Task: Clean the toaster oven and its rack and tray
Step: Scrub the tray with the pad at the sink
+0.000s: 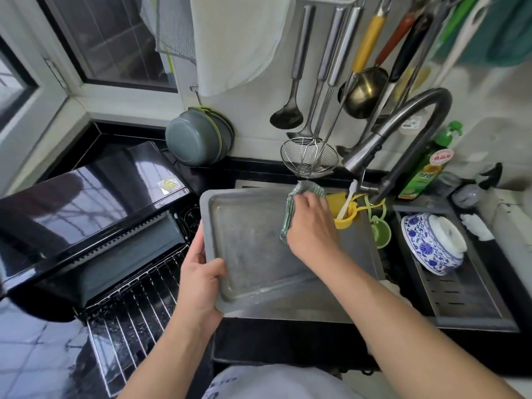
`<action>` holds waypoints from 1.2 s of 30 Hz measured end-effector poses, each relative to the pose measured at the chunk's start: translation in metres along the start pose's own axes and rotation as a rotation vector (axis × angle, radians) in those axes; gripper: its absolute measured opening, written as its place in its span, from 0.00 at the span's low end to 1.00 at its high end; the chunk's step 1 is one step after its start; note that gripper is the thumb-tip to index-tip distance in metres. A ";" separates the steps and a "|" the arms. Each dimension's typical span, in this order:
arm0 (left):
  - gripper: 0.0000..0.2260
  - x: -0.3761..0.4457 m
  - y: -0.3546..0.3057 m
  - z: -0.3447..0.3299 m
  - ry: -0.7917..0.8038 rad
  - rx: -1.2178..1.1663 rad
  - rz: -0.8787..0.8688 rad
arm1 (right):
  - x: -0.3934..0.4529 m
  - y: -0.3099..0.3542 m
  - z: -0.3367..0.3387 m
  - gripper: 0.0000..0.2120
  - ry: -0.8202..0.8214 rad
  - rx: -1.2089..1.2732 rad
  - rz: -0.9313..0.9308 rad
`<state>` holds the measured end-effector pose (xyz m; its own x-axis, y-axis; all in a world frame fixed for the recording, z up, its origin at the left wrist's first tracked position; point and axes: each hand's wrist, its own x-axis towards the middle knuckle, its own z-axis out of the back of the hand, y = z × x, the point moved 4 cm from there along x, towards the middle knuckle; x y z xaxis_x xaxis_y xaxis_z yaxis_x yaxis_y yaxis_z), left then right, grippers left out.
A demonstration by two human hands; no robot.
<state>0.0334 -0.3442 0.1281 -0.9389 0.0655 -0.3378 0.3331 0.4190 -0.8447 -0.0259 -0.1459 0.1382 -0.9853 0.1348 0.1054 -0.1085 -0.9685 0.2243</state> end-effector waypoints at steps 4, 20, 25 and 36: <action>0.47 0.009 0.003 -0.004 -0.031 -0.020 -0.027 | -0.029 0.039 -0.003 0.25 0.081 0.187 0.118; 0.30 0.016 0.002 -0.003 -0.017 -0.202 -0.081 | -0.035 0.019 -0.009 0.20 0.077 0.087 0.143; 0.30 0.014 0.003 -0.009 -0.025 -0.209 -0.109 | -0.046 0.021 -0.010 0.22 0.185 0.055 0.013; 0.24 0.011 -0.005 -0.012 -0.002 -0.309 -0.145 | -0.043 0.000 -0.005 0.23 0.258 0.080 -0.074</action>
<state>0.0201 -0.3347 0.1331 -0.9743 -0.0168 -0.2244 0.1538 0.6783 -0.7185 0.0153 -0.1525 0.1287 -0.9773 0.1368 -0.1615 -0.1806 -0.9371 0.2987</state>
